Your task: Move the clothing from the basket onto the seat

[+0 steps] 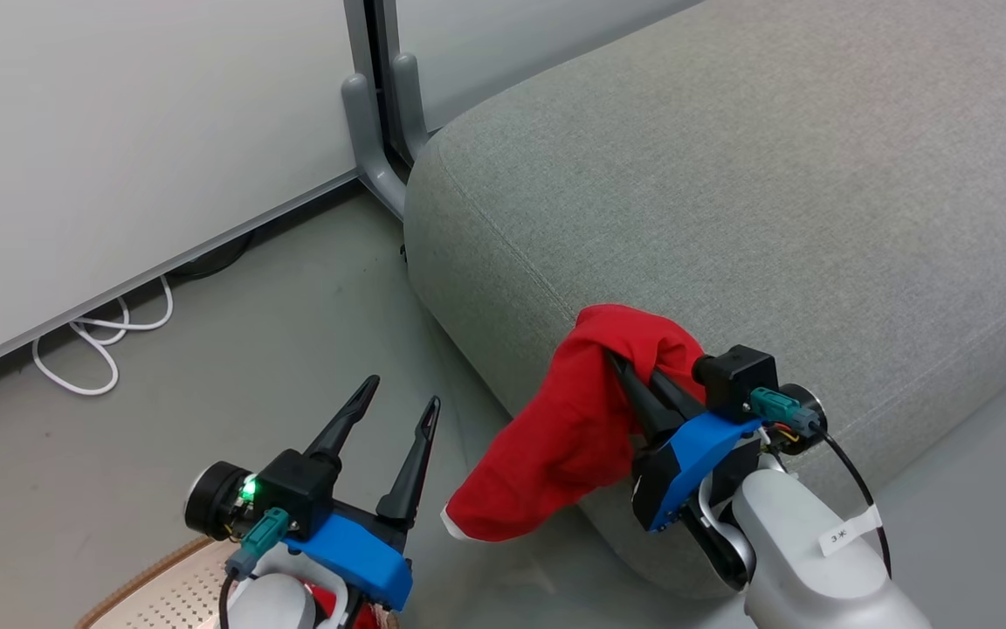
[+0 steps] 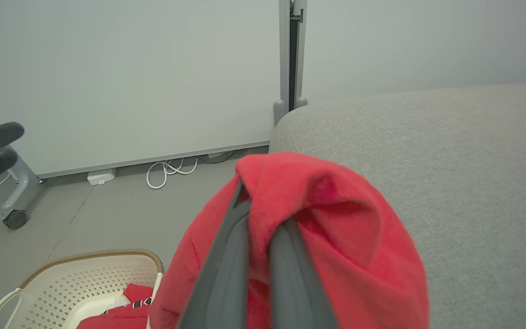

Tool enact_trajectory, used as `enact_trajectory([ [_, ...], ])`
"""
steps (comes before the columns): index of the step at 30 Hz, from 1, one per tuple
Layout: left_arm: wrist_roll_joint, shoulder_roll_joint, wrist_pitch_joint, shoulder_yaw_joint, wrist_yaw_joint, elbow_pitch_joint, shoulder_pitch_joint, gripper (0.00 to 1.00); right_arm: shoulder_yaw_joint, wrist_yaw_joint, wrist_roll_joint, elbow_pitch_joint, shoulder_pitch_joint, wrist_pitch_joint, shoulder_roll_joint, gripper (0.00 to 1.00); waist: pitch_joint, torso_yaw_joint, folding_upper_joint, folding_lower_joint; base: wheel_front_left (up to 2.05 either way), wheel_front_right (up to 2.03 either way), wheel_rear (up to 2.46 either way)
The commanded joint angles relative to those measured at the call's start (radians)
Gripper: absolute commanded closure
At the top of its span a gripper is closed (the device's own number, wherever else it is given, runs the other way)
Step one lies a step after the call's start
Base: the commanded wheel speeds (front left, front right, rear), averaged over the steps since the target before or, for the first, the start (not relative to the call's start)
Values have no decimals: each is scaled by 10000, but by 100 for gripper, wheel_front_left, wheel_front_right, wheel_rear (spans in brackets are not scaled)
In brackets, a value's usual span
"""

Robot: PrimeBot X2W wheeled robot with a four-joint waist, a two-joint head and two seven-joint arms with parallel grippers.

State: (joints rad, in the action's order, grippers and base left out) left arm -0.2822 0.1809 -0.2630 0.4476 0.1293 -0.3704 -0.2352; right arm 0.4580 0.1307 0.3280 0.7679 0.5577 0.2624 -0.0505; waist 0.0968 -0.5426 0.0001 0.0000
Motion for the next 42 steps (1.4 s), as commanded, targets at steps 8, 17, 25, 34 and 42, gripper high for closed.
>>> enact_trajectory([
  [8,219,221,-27,-172,20,311,-197,0,-271,1,207,105,833,37,-85,100,625,221,-1,0,0,0,0],
  [17,247,684,-27,298,20,562,-1018,0,-1240,1,99,769,2823,-76,-1216,100,1832,963,-1,0,0,0,0],
  [25,435,1244,-27,433,19,1073,-1763,0,-2965,1,567,1418,4585,-67,-2520,100,3495,1611,-1,0,0,0,0],
  [34,760,2083,-27,358,19,2023,-2540,0,-4979,1,1425,1710,5574,14,-3308,100,5306,2046,-1,0,0,0,0],
  [42,1028,2563,-27,144,-34,2873,-2593,0,-6377,1,1256,1778,5583,37,-3478,100,6390,2024,-1,0,0,0,0],
])
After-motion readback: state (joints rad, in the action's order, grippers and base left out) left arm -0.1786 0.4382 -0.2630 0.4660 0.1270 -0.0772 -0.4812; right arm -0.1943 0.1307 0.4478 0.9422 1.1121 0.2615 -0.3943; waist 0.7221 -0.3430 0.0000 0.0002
